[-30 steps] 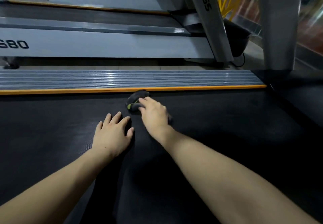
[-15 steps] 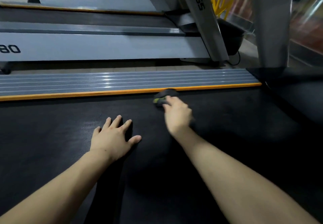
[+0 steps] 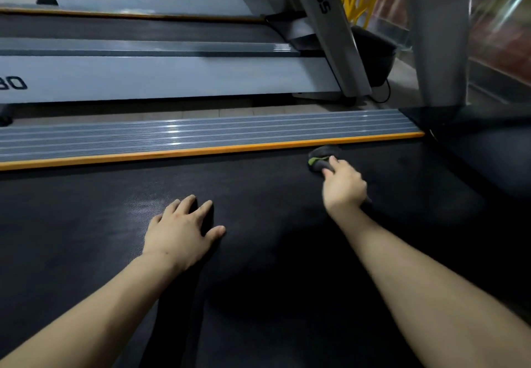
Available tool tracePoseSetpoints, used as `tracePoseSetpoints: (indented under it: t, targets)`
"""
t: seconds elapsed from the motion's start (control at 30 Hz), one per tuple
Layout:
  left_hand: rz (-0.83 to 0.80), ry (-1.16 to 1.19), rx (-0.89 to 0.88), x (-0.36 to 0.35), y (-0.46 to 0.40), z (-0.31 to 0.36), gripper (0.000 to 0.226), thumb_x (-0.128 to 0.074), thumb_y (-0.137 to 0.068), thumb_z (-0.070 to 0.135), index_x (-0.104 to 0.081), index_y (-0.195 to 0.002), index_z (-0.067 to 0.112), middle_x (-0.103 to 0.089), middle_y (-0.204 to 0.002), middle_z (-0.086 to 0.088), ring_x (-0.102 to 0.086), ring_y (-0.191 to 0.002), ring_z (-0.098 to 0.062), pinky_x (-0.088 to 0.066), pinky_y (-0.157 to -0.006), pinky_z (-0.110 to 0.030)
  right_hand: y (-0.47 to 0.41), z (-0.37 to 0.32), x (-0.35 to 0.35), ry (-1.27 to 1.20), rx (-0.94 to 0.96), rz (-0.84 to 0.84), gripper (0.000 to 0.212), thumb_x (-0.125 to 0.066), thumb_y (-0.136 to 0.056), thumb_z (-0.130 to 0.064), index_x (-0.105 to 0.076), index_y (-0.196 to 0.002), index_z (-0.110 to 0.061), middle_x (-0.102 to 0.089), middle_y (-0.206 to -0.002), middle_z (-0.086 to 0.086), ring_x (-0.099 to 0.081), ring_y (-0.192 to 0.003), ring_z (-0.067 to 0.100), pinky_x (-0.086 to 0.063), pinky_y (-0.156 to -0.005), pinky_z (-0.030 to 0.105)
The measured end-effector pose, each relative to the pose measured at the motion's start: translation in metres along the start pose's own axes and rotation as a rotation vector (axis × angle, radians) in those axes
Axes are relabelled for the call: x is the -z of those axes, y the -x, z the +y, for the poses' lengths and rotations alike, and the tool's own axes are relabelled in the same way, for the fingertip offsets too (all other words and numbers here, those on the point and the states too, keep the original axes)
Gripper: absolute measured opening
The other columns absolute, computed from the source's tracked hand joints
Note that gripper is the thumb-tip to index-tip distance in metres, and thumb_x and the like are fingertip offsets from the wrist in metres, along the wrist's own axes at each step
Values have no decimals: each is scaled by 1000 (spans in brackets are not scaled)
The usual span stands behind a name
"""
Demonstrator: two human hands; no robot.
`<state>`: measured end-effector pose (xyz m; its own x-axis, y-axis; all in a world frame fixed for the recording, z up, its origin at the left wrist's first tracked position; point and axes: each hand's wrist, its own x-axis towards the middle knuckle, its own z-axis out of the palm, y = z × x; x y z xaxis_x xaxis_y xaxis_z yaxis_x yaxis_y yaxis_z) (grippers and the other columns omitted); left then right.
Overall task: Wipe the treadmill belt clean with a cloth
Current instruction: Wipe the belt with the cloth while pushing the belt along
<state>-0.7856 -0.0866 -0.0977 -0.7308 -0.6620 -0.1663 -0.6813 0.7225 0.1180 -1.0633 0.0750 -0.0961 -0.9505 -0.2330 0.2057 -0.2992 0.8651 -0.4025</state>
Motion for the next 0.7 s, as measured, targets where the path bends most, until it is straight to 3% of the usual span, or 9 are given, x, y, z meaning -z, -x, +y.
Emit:
tracePoseSetpoints:
  t: [0.07, 0.17, 0.3, 0.37, 0.47, 0.53, 0.7]
  targets:
    - [11, -8, -2, 1, -2, 0, 72, -33, -90, 79, -25, -154, 45, -24, -163, 5, -19, -151, -24, -29, -117, -44, 31, -41, -11, -11, 111, -4, 31, -58, -98, -39, -60, -127, -28, -64, -126, 0, -63, -111, 31, -51, -89, 40]
    - [16, -9, -4, 3, -1, -1, 74, -34, -89, 79, -27, -154, 44, -26, -162, 6, -21, -150, -23, -31, -116, -44, 84, -95, -33, -70, 424, -102, 31, -59, -96, -38, -61, -126, -29, -62, -126, -6, -62, -111, 25, -50, -83, 37]
    - [27, 15, -3, 1, -3, -4, 78, -36, -87, 81, -29, -154, 41, -25, -163, 8, -22, -151, -20, -32, -117, -42, 73, -74, -33, -208, 728, -227, 42, -66, -93, -33, -62, -134, -34, -60, -138, -14, -58, -125, 13, -47, -100, 32]
    - [31, 24, -10, -3, -5, -6, 80, -34, -87, 83, -29, -154, 40, -24, -164, 9, -20, -152, -20, -31, -119, -42, 32, -26, -25, -165, 670, -142, 42, -68, -92, -31, -64, -133, -32, -62, -137, -13, -61, -124, 14, -42, -104, 26]
    - [50, -5, -11, -11, -4, -5, 81, -26, -87, 83, -26, -155, 39, -22, -165, 7, -17, -154, -22, -27, -121, -42, -13, 37, 5, -56, 222, -21, 42, -63, -94, -39, -58, -136, -40, -60, -138, -13, -62, -119, 28, -48, -96, 34]
    - [63, -30, -8, -14, -3, -4, 80, -22, -88, 82, -23, -156, 40, -20, -166, 6, -15, -154, -23, -24, -122, -42, -10, 38, 8, 5, 81, 16, 40, -58, -98, -38, -57, -138, -36, -59, -139, -6, -60, -118, 33, -48, -94, 39]
    - [49, -16, 3, -13, -4, -2, 79, -25, -90, 81, -20, -158, 40, -15, -168, 6, -11, -155, -22, -19, -124, -41, 63, -60, -35, -46, 299, -13, 31, -58, -96, -37, -61, -125, -27, -62, -127, -4, -62, -111, 25, -52, -85, 39]
